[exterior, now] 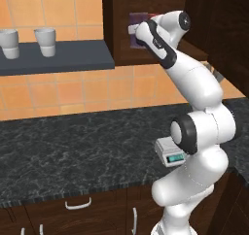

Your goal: Pick the cereal and place it on the digital scale for weighing, and close the cabinet.

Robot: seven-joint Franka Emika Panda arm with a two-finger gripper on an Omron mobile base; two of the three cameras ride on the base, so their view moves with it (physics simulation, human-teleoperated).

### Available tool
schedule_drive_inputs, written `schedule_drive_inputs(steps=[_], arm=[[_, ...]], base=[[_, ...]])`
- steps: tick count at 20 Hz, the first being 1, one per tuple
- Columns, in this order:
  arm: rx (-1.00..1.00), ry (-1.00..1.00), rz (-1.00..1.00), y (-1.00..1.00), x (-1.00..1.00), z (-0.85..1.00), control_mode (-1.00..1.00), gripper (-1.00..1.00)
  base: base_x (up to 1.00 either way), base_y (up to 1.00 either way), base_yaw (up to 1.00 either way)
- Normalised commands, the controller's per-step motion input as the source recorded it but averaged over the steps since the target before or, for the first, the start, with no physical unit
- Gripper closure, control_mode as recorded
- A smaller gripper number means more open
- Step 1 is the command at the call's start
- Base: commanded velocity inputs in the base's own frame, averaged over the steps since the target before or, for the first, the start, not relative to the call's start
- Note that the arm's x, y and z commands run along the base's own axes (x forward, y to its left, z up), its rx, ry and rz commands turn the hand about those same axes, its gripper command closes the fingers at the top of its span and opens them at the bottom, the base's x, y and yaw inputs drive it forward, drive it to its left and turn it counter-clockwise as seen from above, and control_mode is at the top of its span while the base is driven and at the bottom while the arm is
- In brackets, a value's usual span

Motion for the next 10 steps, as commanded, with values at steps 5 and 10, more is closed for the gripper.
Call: schedule_drive_inputs(steps=[5,10], arm=[[0.0,-0.19,0.0,-0.03,-0.68,-0.07,-1.0,1.0],[0.0,-0.18,0.0,0.0,-0.87,-0.12,-1.0,1.0]], base=[[0.0,0.0,0.0],[0.0,0.0,0.0]])
